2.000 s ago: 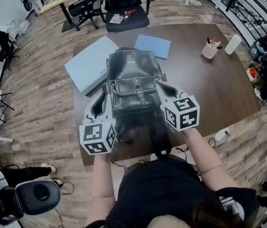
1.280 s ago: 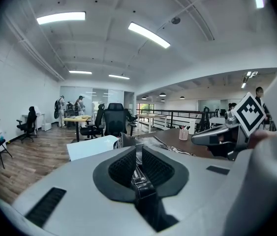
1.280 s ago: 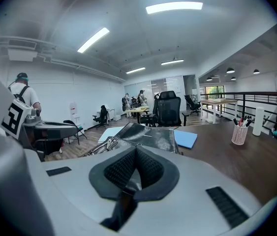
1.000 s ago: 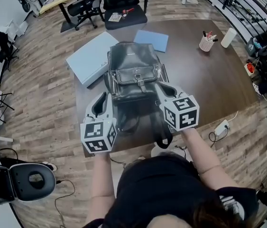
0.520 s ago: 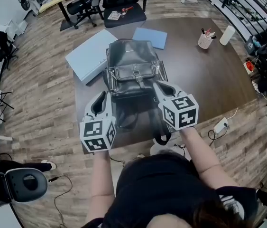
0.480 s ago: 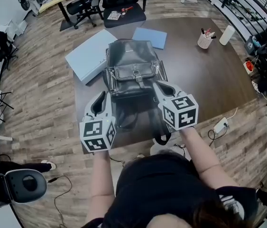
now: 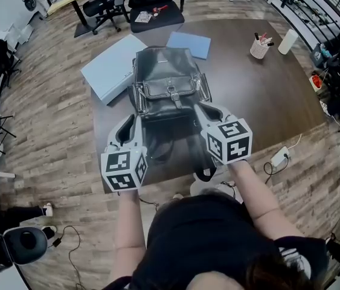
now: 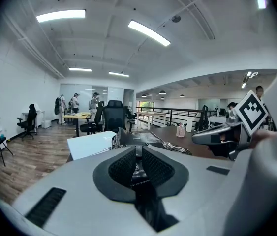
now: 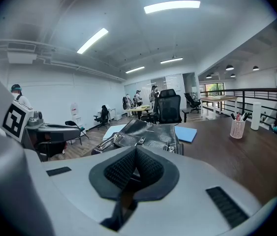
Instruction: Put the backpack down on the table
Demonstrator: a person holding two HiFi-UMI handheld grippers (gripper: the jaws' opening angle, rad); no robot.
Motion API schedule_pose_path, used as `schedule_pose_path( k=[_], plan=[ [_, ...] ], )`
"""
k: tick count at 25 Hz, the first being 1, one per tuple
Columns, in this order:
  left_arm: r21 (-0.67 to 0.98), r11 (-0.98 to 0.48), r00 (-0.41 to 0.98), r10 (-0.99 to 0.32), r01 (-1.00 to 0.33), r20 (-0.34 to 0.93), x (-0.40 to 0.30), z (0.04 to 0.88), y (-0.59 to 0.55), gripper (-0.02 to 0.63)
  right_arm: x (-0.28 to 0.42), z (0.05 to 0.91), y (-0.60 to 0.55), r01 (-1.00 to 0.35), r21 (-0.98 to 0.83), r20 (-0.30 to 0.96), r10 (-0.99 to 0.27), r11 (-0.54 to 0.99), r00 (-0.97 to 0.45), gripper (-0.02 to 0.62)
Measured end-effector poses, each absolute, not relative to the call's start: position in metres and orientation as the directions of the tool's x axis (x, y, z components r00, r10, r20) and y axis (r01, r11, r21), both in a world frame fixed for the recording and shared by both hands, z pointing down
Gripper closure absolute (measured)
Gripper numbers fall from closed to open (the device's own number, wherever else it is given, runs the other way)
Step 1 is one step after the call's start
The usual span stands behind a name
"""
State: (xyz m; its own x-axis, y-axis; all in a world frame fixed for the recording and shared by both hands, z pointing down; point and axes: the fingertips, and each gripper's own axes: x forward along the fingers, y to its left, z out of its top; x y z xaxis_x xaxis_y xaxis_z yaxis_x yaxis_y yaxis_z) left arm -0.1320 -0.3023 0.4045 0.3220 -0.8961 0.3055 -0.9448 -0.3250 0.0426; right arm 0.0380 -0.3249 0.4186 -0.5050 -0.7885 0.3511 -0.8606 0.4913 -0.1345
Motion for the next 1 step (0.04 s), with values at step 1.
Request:
schedule_pose_path(
  k=[1],
  plan=[
    [0.043, -0.325, 0.322, -0.896, -0.945, 0.307, -0.1320, 0.4046, -0.3026, 0.548, 0.0382, 0.4188, -0.3250, -0.860, -0.135, 0.352, -0.788, 0.491, -0.505, 0.580]
  ],
)
